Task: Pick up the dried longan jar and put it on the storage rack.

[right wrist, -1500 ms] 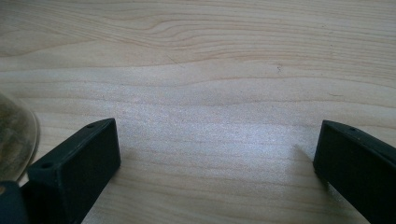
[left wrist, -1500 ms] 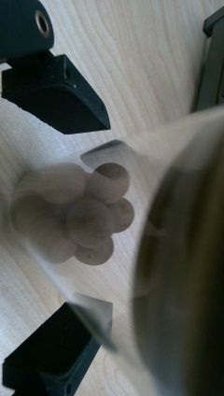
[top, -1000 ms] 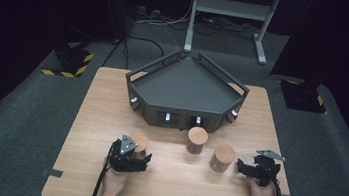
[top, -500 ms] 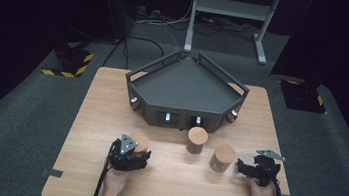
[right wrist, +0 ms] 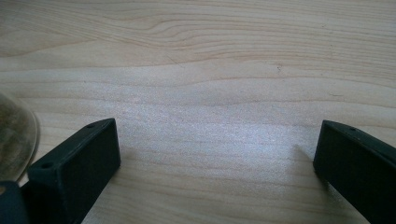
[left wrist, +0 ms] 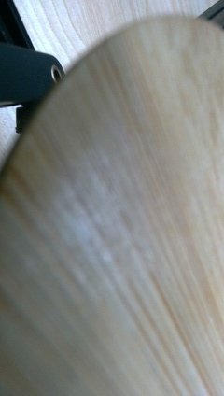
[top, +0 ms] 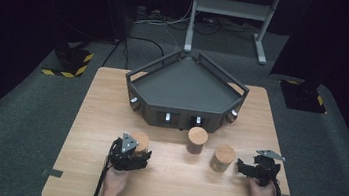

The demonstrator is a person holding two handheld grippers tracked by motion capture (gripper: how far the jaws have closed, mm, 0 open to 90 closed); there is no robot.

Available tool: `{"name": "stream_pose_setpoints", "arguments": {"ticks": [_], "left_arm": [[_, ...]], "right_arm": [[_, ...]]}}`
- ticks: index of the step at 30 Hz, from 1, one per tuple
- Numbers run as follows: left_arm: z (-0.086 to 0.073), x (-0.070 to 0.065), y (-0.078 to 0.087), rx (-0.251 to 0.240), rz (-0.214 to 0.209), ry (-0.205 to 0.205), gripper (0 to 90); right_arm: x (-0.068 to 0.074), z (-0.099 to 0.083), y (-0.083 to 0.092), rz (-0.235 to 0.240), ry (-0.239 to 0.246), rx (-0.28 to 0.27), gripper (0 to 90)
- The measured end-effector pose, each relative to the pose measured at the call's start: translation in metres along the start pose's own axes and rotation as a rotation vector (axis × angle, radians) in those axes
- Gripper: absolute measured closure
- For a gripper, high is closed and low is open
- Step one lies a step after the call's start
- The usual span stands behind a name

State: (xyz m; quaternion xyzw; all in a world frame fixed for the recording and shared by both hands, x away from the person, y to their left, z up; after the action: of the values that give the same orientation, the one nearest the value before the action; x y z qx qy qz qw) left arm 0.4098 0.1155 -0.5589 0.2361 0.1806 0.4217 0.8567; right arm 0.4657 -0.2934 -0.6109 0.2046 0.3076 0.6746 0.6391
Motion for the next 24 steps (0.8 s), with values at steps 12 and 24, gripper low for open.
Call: {"name": "stream_pose_setpoints", "arguments": {"ticks": [12, 24], "left_arm": [[0.030, -0.004, 0.013, -0.009, -0.026, -0.019, 26.2], [0.064, -0.011, 0.022, -0.025, -0.078, -0.015, 26.2]], "right_arm": [[0.000, 0.000, 0.000, 0.000, -0.001, 0.001, 0.0], [0.000, 0.000, 0.000, 0.000, -0.001, 0.001, 0.0]]}}
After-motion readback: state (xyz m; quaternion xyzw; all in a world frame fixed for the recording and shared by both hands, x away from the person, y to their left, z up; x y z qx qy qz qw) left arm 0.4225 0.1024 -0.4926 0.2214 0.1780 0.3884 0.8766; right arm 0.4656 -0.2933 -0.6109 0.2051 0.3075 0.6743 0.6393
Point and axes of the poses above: each handheld gripper's, and its own axes: y roughly backward along the jaws, z roughly out of its top, x roughly to its left, the point moved 9 cm from there along -y, roughly forward along the jaws, and after that the axes turned 9 degrees about -z, right-handed, at the moved point
